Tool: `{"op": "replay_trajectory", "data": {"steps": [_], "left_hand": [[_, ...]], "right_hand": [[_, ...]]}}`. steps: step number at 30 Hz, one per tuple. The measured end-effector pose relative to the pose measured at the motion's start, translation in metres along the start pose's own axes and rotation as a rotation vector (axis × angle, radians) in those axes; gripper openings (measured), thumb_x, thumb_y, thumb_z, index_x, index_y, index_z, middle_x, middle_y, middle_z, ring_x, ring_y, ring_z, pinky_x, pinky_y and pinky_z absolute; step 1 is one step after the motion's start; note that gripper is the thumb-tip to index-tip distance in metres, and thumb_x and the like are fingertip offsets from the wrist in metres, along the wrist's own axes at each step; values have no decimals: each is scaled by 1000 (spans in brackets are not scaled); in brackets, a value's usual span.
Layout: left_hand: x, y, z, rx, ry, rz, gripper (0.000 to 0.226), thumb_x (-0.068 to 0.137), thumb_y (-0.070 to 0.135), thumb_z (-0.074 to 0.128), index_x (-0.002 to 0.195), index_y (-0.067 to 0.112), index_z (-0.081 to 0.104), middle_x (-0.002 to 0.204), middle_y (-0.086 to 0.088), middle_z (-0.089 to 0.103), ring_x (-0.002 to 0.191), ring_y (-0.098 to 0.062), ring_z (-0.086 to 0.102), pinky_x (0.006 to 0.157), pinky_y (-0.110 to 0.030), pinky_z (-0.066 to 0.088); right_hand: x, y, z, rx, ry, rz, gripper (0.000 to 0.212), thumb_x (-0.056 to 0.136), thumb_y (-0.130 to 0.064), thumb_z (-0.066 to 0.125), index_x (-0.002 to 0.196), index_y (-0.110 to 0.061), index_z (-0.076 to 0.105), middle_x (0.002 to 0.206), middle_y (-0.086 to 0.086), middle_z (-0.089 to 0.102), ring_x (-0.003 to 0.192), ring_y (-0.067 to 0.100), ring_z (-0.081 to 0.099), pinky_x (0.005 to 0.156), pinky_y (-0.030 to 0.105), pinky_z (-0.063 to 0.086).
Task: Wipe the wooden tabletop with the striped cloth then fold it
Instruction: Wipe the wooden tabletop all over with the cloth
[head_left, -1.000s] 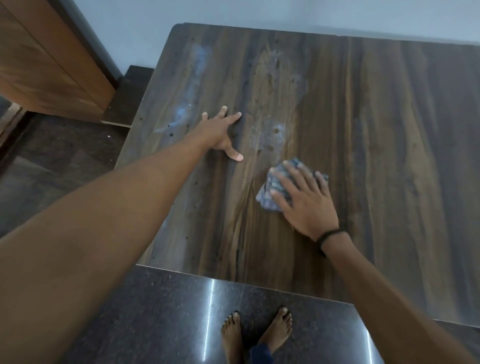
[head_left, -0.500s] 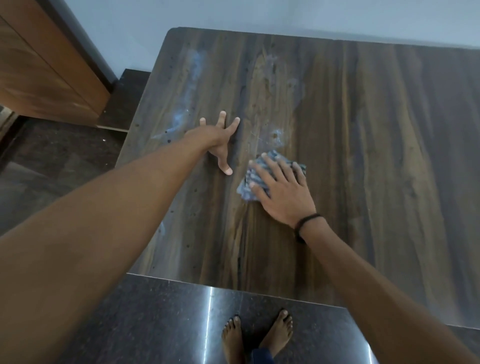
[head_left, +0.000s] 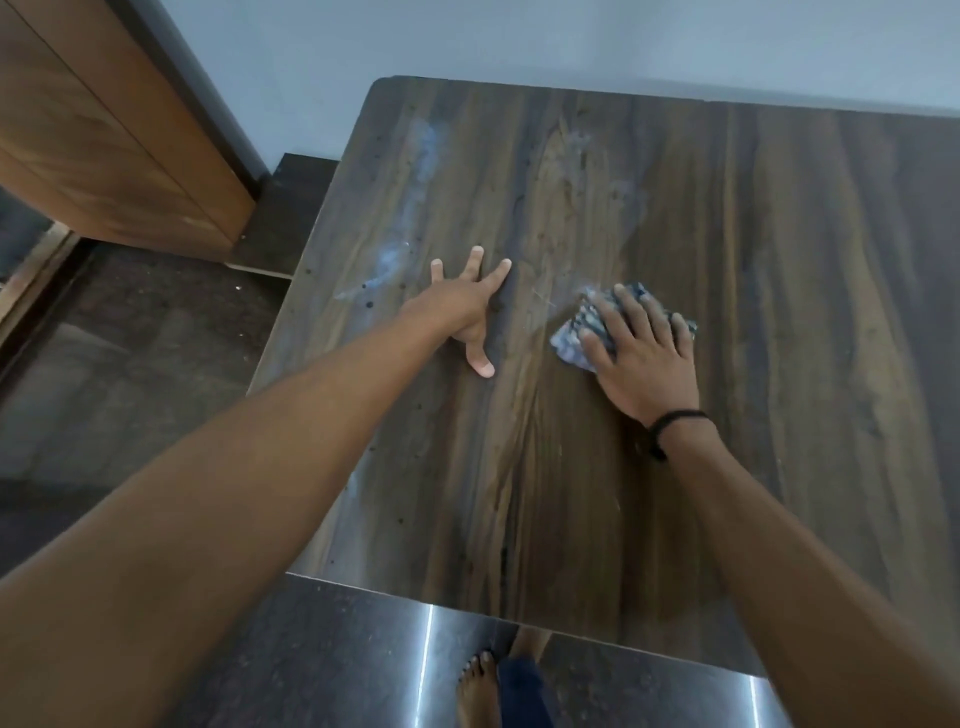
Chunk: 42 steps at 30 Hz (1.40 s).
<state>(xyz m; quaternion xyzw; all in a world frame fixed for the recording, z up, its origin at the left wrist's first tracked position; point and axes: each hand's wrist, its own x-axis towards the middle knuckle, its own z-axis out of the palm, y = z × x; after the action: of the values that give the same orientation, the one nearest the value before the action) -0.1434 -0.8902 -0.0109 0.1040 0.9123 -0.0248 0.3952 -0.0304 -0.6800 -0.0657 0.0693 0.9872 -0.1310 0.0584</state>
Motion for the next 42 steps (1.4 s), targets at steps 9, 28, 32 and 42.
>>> {"op": "replay_trajectory", "data": {"steps": [9, 28, 32, 42], "left_hand": [[-3, 2, -1, 10, -11, 14, 152, 60, 34, 94, 149, 41, -30, 154, 5, -44, 144, -47, -25, 114, -68, 20], [25, 13, -45, -10, 53, 19, 148, 62, 45, 91, 149, 39, -29, 153, 7, -44, 145, -39, -28, 114, -68, 7], [59, 24, -91, -48, 150, 37, 148, 60, 51, 90, 150, 38, -27, 155, 6, -42, 146, -39, -27, 115, -67, 7], [89, 9, -96, -55, 72, 58, 144, 60, 50, 90, 153, 41, -18, 160, 9, -32, 145, -46, -23, 116, -67, 15]], "right_hand": [[41, 13, -7, -9, 9, -46, 60, 99, -62, 22, 157, -43, 24, 167, -10, 20, 154, 19, 14, 124, 45, 3], [110, 12, -17, 17, 39, -29, 56, 103, -57, 30, 157, -42, 25, 167, -8, 21, 154, 20, 15, 125, 47, 5], [104, -7, -15, -17, -7, -131, 57, 104, -57, 26, 159, -43, 17, 169, -7, 13, 155, 20, 8, 124, 47, 0], [120, -6, -18, -35, -31, -187, 57, 104, -58, 25, 158, -44, 16, 169, -8, 14, 155, 19, 8, 125, 46, 1]]}}
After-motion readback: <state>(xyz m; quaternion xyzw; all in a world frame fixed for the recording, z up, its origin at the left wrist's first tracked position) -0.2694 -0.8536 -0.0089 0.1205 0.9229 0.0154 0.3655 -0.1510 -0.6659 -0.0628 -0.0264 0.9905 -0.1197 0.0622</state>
